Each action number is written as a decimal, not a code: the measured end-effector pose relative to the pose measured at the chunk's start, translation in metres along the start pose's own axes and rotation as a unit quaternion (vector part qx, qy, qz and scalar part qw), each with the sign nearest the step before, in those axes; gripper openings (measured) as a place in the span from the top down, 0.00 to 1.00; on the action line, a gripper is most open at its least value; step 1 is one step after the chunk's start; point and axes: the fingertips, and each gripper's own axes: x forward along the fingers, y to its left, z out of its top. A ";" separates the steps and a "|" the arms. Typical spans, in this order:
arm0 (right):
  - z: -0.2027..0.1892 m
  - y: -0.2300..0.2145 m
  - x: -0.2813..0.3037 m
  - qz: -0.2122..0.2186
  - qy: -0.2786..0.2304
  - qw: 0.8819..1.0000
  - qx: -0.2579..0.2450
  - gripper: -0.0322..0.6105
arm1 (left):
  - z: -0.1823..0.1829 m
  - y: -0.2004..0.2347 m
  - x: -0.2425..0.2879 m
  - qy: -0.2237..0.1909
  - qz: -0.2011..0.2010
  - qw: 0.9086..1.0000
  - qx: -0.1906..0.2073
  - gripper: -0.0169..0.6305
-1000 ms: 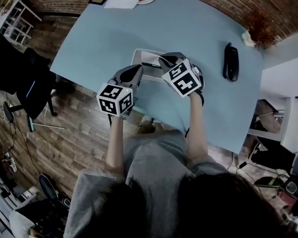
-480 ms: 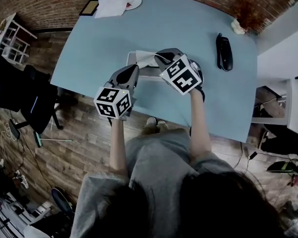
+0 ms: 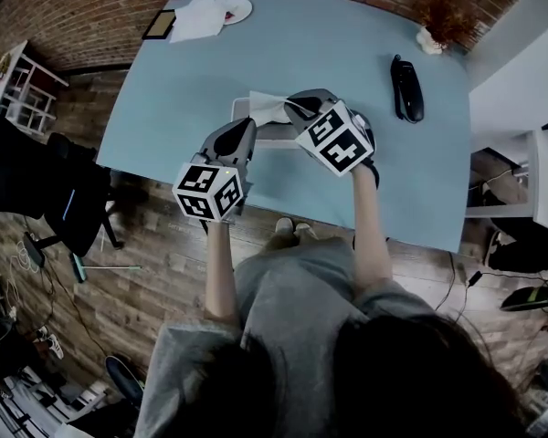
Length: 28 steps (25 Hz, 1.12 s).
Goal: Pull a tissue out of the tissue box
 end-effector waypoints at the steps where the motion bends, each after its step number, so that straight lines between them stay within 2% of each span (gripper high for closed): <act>1: 0.000 0.000 -0.001 -0.001 -0.001 1.000 0.000 0.95 | 0.001 -0.001 0.000 -0.001 0.000 1.000 0.001 0.97; 8: -0.003 -0.001 -0.012 -0.010 -0.008 1.000 0.007 0.95 | 0.009 -0.012 0.001 -0.006 -0.007 1.000 0.011 0.97; 19: 0.018 -0.010 -0.041 -0.013 -0.081 0.996 0.041 0.95 | 0.026 -0.026 -0.002 -0.024 -0.010 0.999 0.025 0.97; 24: 0.025 -0.009 -0.056 0.008 -0.114 0.991 0.066 0.95 | 0.037 -0.031 -0.007 -0.036 -0.009 0.999 0.038 0.97; 28: 0.025 -0.009 -0.070 0.023 -0.124 0.990 0.068 0.95 | 0.045 -0.036 -0.016 -0.044 -0.007 0.998 0.048 0.97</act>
